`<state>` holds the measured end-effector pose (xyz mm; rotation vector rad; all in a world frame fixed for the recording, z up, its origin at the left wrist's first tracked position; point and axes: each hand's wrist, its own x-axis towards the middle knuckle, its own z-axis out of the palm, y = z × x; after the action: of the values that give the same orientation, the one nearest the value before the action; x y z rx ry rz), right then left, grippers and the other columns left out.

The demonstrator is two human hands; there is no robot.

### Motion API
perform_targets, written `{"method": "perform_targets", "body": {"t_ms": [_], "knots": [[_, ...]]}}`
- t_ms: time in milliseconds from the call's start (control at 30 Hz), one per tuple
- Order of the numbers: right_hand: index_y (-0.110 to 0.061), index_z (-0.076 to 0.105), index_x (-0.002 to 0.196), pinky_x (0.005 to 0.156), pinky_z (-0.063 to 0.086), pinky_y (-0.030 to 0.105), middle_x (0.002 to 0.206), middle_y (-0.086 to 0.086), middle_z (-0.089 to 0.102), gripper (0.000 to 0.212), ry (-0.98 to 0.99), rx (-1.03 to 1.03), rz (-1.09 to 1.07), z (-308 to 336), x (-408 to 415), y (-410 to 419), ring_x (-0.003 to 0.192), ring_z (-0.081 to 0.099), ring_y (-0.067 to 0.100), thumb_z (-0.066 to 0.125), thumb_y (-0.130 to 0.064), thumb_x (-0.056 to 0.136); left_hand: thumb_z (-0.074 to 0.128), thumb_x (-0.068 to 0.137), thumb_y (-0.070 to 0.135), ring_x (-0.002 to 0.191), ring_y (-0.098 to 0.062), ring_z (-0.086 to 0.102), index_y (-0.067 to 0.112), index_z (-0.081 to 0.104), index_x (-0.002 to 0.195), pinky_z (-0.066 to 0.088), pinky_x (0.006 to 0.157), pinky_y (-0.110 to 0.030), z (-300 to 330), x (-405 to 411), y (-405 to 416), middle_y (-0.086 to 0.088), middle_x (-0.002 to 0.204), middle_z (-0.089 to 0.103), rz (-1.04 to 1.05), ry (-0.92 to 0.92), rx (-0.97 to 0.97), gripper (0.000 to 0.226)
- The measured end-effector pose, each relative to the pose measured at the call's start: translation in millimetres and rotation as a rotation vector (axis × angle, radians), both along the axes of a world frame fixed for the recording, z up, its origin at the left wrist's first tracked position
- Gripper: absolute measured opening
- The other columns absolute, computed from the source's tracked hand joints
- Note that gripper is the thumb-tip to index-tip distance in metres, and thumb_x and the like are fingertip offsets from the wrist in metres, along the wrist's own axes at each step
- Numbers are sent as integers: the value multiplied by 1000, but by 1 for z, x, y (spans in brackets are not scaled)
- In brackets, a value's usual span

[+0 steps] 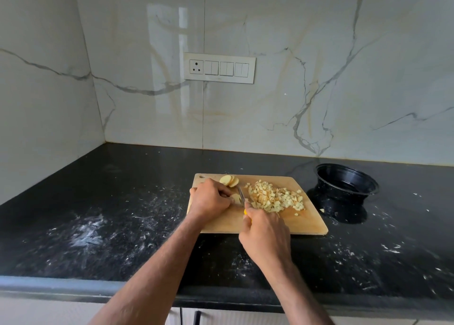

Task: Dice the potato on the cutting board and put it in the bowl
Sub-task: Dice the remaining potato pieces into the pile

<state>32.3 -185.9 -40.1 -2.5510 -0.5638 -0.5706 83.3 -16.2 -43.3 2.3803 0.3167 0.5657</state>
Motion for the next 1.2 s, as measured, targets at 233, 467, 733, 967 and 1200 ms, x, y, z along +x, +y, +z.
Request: {"method": "perform_targets", "body": {"t_ms": [233, 467, 733, 967, 1200], "knots": [[-22, 71, 114, 51, 54, 23, 67, -11, 65, 29, 12, -77, -20, -2, 5, 11, 52, 58, 4, 45, -33, 105, 84, 75, 29, 84, 4, 51, 39, 80, 84, 23, 85, -34, 1, 5, 1, 32, 71, 62, 24, 29, -71, 14], [-20, 69, 93, 55, 55, 24, 69, -10, 61, 30, 56, -101, -3, -8, 0, 6, 55, 57, 5, 45, -32, 105, 83, 76, 26, 89, -1, 50, 38, 80, 79, 20, 86, -34, 3, 10, -1, 29, 80, 67, 28, 75, -78, 13], [-29, 69, 124, 35, 32, 14, 87, -14, 73, 29, 60, -54, -17, -9, -15, -29, 46, 48, 2, 53, -31, 100, 80, 80, 31, 85, 2, 52, 38, 80, 87, 29, 98, -39, 0, 2, 1, 28, 81, 67, -2, 22, -51, 10], [-26, 73, 120, 42, 17, 10, 87, -10, 76, 28, -16, 54, -12, -3, -2, -9, 54, 43, 4, 56, -31, 98, 83, 75, 25, 81, 6, 61, 35, 80, 77, 46, 102, -43, 0, -3, 5, 31, 64, 64, -52, -5, -73, 10], [-25, 70, 120, 51, 49, 18, 84, -11, 74, 29, -2, -42, -17, -4, 7, 12, 61, 61, 6, 49, -34, 103, 78, 74, 26, 83, 15, 49, 46, 71, 62, 22, 89, -34, -3, 3, 4, 47, 67, 58, -5, 59, -69, 24]]}}
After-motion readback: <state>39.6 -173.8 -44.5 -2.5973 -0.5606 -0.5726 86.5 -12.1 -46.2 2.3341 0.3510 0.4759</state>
